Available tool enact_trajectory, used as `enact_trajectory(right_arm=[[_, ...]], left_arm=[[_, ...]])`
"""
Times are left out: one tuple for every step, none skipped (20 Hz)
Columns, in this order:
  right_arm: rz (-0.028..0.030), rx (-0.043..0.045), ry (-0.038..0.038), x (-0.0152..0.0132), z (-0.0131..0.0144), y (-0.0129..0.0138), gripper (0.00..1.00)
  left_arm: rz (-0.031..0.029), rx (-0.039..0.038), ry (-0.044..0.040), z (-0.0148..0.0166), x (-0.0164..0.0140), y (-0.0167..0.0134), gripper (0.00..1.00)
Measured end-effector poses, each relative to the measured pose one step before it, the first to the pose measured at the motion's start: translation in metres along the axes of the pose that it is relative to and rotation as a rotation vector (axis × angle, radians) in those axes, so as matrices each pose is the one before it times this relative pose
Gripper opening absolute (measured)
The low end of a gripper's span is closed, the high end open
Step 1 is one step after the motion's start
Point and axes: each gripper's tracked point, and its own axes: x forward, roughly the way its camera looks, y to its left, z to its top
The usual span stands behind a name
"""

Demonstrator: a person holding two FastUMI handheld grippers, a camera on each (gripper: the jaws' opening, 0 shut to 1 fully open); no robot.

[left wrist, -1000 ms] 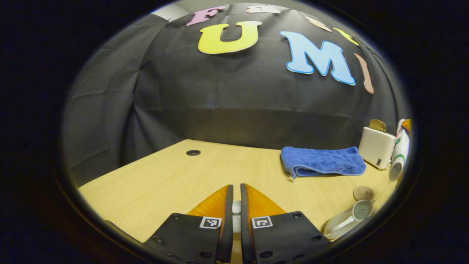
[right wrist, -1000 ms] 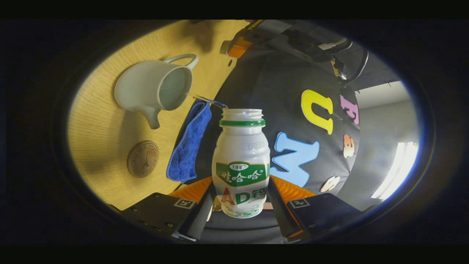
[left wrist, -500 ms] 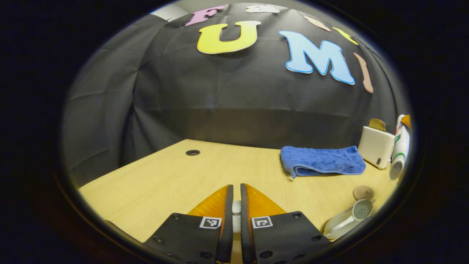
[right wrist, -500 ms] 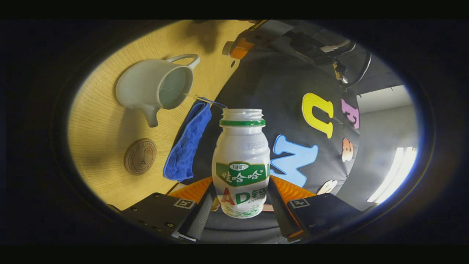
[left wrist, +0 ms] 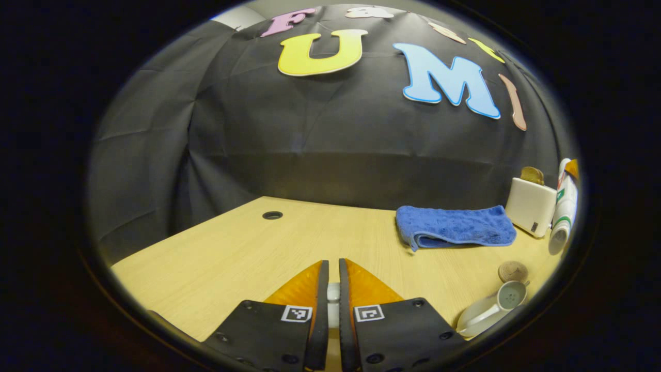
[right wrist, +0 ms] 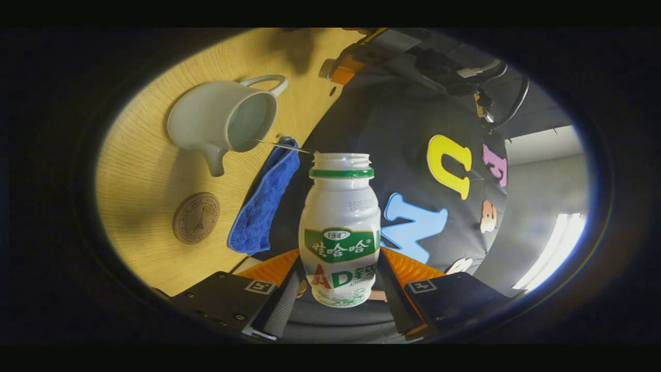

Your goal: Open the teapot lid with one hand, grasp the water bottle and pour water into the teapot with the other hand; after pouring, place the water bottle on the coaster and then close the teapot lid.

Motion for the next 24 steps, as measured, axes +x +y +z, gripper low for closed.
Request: enact_trajectory(right_arm=[[0.00362, -0.00385, -0.00282, -0.00004, 0.00126, 0.00024, 0.77], [0.00241, -0.0046, -0.0032, -0.00001, 0.00016, 0.00013, 0.77], [0.00033, -0.00468, -0.00319, 0.00017, 0.00048, -0.00046, 0.77], [0.00381, -0.00699, -0.0026, -0.00015, 0.00082, 0.00104, 0.77], [0.00088, -0.00804, -0.00129, -0.00069, 0.00096, -0.00054, 0.77], [0.00127, -0.00339, -0.00152, -0.00108, 0.00053, 0.00056, 0.77], [0.00303, -0.0036, -0.00206, 0.00009, 0.00153, 0.00024, 0.77], [0.00126, -0.00355, -0.00095, -0.00043, 0.00071, 0.00007, 0.77], [0.00037, -0.00408, -0.00231, -0.00055, 0.00088, -0.00027, 0.77], [-0.00067, -0.00493, -0.00199, -0.00023, 0.00027, 0.00029, 0.77], [-0.00136, -0.00383, -0.00197, -0.00014, 0.00051, 0.00056, 0.77], [-0.00026, -0.00496, -0.00261, -0.00008, 0.00115, 0.00183, 0.77], [-0.00044, -0.00213, -0.00147, -0.00037, 0.00017, 0.00007, 0.77], [-0.00046, -0.00351, -0.00313, -0.00011, 0.00074, -0.00008, 0.77], [-0.0012, -0.00453, -0.00282, -0.00059, 0.00047, 0.00002, 0.77], [-0.00279, -0.00642, -0.00217, -0.00042, 0.00055, 0.00008, 0.77], [-0.00272, -0.00451, -0.00206, -0.00103, 0.00075, 0.00028, 0.77], [-0.0022, -0.00547, -0.00151, -0.00072, 0.00053, 0.00056, 0.77], [-0.00481, -0.00491, -0.00214, -0.0004, 0.00168, -0.00013, 0.77], [-0.00688, -0.00167, -0.00084, 0.00008, 0.00073, -0.00173, 0.77], [-0.00774, 0.00431, -0.00148, 0.00001, 0.00001, -0.00068, 0.77], [-0.00065, 0.01551, 0.00246, -0.00014, -0.0006, 0.00138, 0.77], [0.0074, 0.0344, 0.00146, 0.00009, -0.00061, 0.00416, 0.77], [0.01047, 0.0405, 0.0038, -0.00104, 0.00025, 0.004, 0.77]], left_arm=[[0.00021, 0.0012, 0.00062, 0.00062, -0.00071, -0.00033, 0.16], [0.00087, -0.00003, -0.00009, -0.0006, 0.00067, -0.00013, 0.16], [0.00099, -0.00044, -0.00061, 0.00091, -0.00037, 0.00002, 0.16], [0.00026, 0.00037, 0.00011, -0.00105, -0.00008, -0.0004, 0.16], [0.00067, 0.00055, 0.00014, -0.00017, 0.00046, 0.00008, 0.16], [-0.0002, 0.00049, 0.00027, 0.00087, -0.00042, -0.0002, 0.16], [0.00025, 0.00071, 0.00041, -0.00099, 0.00056, -0.00004, 0.16], [-0.00022, 0.00064, 0.00048, 0.00007, 0.00035, 0.00004, 0.16], [0.00041, 0.00066, -0.00004, -0.00002, -0.00083, -0.00082, 0.16], [0.00015, 0.00096, 0.00041, 0.0002, 0.00014, 0.00033, 0.16], [0.00175, 0.00142, 0.00011, -0.00028, 0.00022, -0.00022, 0.16], [0.0006, -0.00011, -0.00017, 0.00043, -0.00016, 0.0002, 0.19], [0.00024, -0.00054, -0.00021, 0.00046, 0.0002, 0.00026, 0.19], [0.00066, 0.00014, -0.00021, -0.00041, -0.00039, 0.00003, 0.19], [0.00065, 0.00092, 0.00022, 0.00025, -0.00001, 0.00028, 0.19], [0.0007, 0.00088, 0.00024, -0.00053, -0.00001, -0.00055, 0.19], [0.00013, 0.00043, 0.00047, -0.00026, 0.00065, -0.00047, 0.19], [0.00038, 0.00055, 0.00028, -0.00029, -0.00029, -0.00003, 0.19], [0.00057, 0.00036, 0.00008, 0.00026, -0.00025, 0.00022, 0.19], [0.00062, 0.00029, 0.00011, -0.00007, 0.00018, -0.00028, 0.19], [0.00063, -0.00021, 0.0001, 0.00076, -0.0001, 0.0003, 0.19], [0.00057, -0.00073, -0.0002, -0.00019, -0.00043, 0.00019, 0.19], [0.00007, -0.00136, -0.0006, 0.00024, -0.00006, 0.00018, 0.19], [0.00031, -0.00122, -0.00042, -0.00046, -0.00048, 0.00065, 0.19]])
